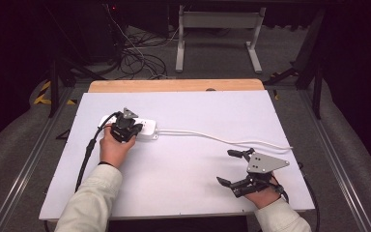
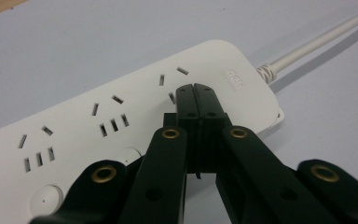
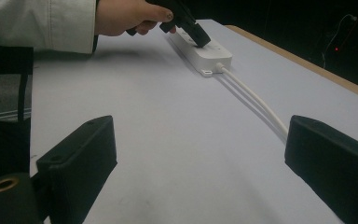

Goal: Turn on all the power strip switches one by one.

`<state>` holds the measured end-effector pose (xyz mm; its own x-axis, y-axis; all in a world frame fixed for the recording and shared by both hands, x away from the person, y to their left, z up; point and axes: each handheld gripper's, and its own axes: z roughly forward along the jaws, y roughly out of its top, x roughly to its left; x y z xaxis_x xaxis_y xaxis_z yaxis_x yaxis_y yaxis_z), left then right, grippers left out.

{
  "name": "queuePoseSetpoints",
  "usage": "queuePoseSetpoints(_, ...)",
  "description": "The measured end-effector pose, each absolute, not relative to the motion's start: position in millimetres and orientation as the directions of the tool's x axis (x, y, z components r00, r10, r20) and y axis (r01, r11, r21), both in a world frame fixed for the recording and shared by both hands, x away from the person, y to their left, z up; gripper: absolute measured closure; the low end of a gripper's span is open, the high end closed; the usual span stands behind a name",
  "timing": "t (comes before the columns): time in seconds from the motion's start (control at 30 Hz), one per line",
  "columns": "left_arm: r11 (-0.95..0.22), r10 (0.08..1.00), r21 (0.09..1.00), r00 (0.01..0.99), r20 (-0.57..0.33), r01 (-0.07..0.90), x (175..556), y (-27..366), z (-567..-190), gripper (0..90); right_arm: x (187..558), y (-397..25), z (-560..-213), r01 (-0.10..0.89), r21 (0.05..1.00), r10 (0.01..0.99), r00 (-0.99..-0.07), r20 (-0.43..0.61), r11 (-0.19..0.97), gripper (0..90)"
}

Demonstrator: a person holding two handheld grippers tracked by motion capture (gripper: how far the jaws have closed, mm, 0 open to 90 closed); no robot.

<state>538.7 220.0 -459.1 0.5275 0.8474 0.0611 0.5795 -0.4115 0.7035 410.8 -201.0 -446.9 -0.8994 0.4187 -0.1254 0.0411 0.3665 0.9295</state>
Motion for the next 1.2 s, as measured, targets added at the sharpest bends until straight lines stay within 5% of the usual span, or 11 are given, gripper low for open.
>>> queuePoseSetpoints(0.8, -0.512, 0.824, 0.62, 0.543, 0.159, 0.595, 544, 206, -451, 90.0, 411, -201, -447, 0.045, 0.929, 0.414, -0.902, -0.121, 0.368, 8.9)
queuePoseSetpoints(1.2, -0.473, 0.836, 0.638, 0.539, 0.108, 0.607, 546, 211, -447, 90.0, 411, -202, -447, 0.046, 0.93, 0.417, -0.901, -0.119, 0.365, 8.9)
